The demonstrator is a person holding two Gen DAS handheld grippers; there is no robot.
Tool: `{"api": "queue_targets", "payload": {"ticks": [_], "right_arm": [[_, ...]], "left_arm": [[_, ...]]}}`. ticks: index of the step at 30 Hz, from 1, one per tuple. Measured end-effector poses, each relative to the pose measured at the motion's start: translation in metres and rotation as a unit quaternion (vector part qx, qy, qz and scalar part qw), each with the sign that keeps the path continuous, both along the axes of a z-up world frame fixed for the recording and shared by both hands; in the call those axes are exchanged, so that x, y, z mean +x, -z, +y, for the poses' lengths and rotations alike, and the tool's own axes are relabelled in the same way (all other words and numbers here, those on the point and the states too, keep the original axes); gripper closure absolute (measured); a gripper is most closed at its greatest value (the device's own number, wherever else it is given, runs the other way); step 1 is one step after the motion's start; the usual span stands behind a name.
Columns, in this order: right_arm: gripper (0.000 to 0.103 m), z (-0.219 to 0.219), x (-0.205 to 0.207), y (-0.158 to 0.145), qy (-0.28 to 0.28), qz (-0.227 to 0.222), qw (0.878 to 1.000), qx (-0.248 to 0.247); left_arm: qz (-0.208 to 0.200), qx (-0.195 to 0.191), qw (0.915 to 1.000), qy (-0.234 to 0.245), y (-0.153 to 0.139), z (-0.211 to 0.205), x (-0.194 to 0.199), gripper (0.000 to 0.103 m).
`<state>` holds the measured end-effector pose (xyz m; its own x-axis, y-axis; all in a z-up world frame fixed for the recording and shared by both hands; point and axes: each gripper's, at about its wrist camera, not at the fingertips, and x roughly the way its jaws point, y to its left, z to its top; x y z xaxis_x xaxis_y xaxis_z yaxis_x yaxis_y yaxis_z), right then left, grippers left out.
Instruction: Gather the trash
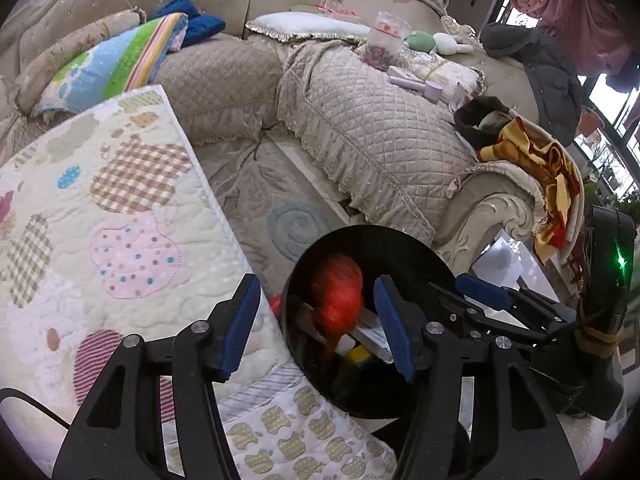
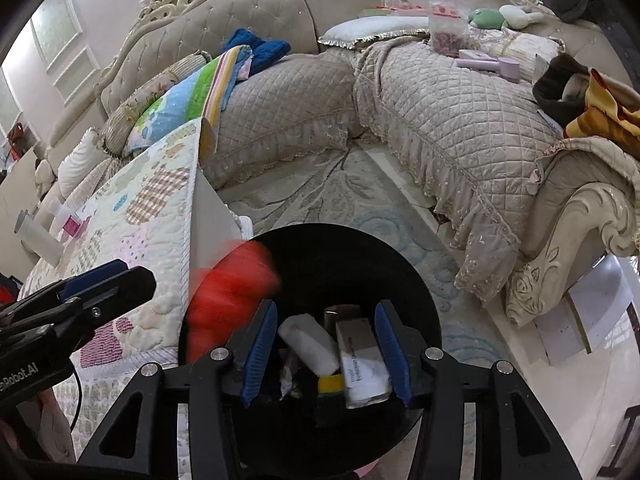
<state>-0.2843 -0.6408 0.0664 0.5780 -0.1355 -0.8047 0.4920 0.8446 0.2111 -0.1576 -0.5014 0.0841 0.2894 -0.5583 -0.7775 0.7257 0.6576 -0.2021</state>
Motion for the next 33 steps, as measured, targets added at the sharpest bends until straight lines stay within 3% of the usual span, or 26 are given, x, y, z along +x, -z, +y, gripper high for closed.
{"api": "queue_targets", "payload": {"ticks": [11,16,26,33], "right_arm": [[0.052,0.036,-0.016,-0.041,0.009,-0.034,0.997,-0.063],[0.042,0.053,-0.025,-0.063,0.017,-0.059,0.995,-0.081],[0.039,0.082,-0.037,-0.102,0.017,-0.097,0.988,-0.123],[0.036,0.099,-0.042,-0.12,0.017,-0.115,0.982,-0.151]], "left_arm": [[-0.096,-0.019,0.9938,-0.052,-0.048,0.051,-0.022,0.045],[-0.108,-0.038,0.9919,-0.055,-0.064,0.073,-0.031,0.045],[-0.152,-0.061,0.9846,-0.061,-0.088,0.103,-0.052,0.045],[-0.154,-0.073,0.9831,-0.067,-0.095,0.114,-0.053,0.045]]}}
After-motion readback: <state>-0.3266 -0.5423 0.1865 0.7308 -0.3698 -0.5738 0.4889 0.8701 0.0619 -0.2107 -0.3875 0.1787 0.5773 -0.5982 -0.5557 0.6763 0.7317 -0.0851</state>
